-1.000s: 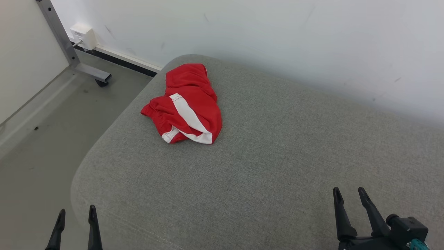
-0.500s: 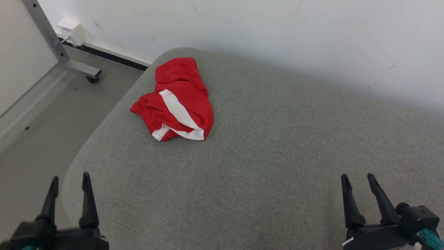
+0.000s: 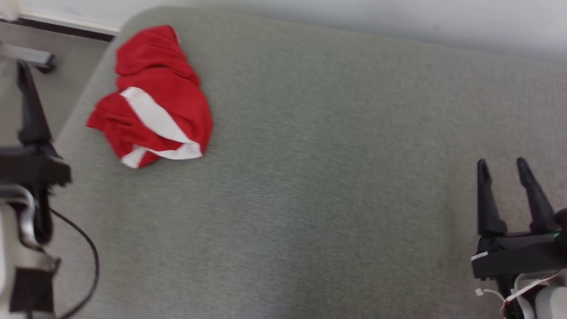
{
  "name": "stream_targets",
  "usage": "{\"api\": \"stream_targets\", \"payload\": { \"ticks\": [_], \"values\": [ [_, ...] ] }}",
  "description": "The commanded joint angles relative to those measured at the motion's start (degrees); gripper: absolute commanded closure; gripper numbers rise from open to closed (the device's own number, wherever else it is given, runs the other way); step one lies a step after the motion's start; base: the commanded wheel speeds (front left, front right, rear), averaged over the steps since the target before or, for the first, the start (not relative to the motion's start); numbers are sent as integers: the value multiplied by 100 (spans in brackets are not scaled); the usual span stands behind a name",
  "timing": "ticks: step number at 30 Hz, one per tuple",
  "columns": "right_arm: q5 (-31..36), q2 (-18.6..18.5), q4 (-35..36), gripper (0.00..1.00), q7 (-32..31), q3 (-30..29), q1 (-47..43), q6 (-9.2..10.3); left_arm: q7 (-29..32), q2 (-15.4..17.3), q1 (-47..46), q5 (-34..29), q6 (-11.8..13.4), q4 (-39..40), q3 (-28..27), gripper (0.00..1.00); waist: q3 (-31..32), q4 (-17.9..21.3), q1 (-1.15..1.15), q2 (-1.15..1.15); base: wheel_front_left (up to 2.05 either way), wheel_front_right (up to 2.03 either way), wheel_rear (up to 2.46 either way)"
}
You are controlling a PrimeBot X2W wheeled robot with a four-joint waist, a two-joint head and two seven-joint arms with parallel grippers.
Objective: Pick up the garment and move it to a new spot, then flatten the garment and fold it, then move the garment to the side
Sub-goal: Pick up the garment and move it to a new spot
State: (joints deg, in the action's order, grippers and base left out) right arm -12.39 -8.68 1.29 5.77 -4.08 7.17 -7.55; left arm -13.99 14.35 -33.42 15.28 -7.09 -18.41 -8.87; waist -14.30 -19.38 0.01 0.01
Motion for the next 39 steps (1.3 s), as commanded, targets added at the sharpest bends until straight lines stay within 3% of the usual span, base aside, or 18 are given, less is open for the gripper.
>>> {"api": "stream_targets", "payload": {
  "ticks": [1, 9, 18, 31, 32, 33, 34, 39],
  "values": [
    [67, -42, 105, 0, -1, -80, 100, 11, 33, 134, -351, 48, -22, -130, 36, 0, -881, 888, -1, -1, 0, 0, 0],
    [161, 27, 502, 0, -7, -390, 61, 12, 154, 772, -1380, 205, -32, -1000, 25, 0, -1318, 1465, -1, -1, 0, 0, 0],
    [201, 60, 828, 0, -112, -538, 38, 12, 592, 1265, -1819, 444, -36, -2357, 320, 0, -1444, 1726, -1, -1, 0, 0, 0],
    [238, 93, 934, 0, -161, -546, 91, 12, 2086, 1399, -1989, 1177, -31, -3841, 997, 0, -1499, 1854, -1, -1, 0, 0, 0],
    [242, 99, 942, 0, -161, -546, 95, 12, 2150, 1388, -2001, 1238, -31, -3900, 1041, 11, -1499, 1857, -1, -1, 0, 0, 0],
    [245, 107, 947, 0, -169, -544, 100, 12, 2189, 1400, -2013, 1281, -31, -3944, 1086, 61, -1498, 1858, -1, -1, 0, 0, 0],
    [244, 109, 951, 0, -180, -541, 111, 12, 2204, 1424, -2014, 1298, -31, -3990, 1144, 100, -1497, 1862, -1, -1, 0, 0, 0],
    [276, 128, 906, 0, -163, -506, 171, 12, 1645, 1567, -2159, 1287, -30, -4111, 1243, 100, -1421, 1870, -1, -1, 0, 0, 0]
  ]
}}
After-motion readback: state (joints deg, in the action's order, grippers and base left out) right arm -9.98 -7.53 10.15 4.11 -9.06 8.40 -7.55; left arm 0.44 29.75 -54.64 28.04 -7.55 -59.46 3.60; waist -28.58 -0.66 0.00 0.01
